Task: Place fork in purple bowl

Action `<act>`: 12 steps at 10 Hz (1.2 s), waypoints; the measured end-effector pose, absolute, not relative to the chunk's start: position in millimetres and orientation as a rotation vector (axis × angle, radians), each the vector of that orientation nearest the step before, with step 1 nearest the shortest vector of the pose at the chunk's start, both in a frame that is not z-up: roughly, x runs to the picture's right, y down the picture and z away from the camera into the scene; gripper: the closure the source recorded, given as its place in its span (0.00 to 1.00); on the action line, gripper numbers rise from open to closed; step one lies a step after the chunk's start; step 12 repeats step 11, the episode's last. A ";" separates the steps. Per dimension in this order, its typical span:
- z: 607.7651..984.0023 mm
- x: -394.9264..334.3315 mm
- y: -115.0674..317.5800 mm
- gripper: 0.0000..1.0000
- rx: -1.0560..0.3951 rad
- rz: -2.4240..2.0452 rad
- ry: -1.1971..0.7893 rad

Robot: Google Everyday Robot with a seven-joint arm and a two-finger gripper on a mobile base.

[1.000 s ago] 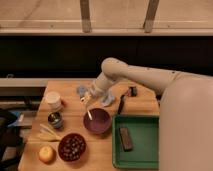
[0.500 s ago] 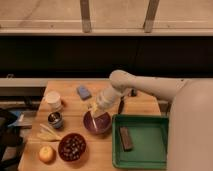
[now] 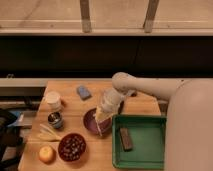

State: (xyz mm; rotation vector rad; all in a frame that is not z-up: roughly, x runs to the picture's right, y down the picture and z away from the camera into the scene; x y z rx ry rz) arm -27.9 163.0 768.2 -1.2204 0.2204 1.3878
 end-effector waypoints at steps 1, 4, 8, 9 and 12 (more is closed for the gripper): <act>770.2 -30.4 164.6 0.67 -1.234 1.370 0.241; 778.4 -35.5 164.9 0.35 -1.254 1.328 0.283; 780.9 -36.7 144.3 0.22 -1.188 1.325 0.256; 782.1 -32.1 138.3 0.22 -1.163 1.345 0.240; 782.1 -34.5 137.9 0.22 -1.161 1.342 0.238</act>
